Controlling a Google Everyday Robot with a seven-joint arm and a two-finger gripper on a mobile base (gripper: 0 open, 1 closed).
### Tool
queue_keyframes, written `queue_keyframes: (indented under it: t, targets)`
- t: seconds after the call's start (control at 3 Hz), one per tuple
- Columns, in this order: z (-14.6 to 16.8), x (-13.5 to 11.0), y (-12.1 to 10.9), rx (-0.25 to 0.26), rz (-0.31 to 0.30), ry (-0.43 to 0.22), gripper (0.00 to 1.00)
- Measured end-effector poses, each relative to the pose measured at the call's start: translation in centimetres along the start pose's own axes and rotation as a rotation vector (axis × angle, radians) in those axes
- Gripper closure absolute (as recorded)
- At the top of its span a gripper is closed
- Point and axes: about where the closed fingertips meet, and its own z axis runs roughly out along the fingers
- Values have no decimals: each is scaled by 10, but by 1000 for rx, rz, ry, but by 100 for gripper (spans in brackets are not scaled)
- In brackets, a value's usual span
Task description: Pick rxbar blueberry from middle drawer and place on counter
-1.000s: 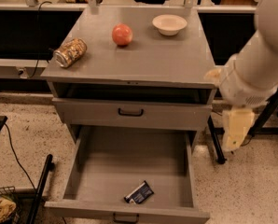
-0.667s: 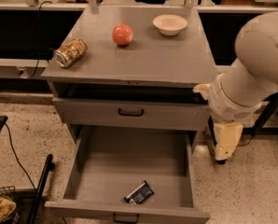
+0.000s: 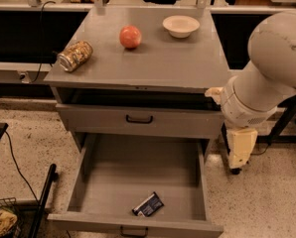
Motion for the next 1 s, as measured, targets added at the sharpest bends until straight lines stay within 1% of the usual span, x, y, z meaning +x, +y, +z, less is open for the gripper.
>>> queue_keyframes:
  t: [0.33, 0.67, 1.0]
  targets:
    - [68, -8, -12, -38, -111, 15, 0]
    - [152, -21, 2, -75, -245, -23, 0]
    - [196, -13, 9, -79, -344, -47, 0]
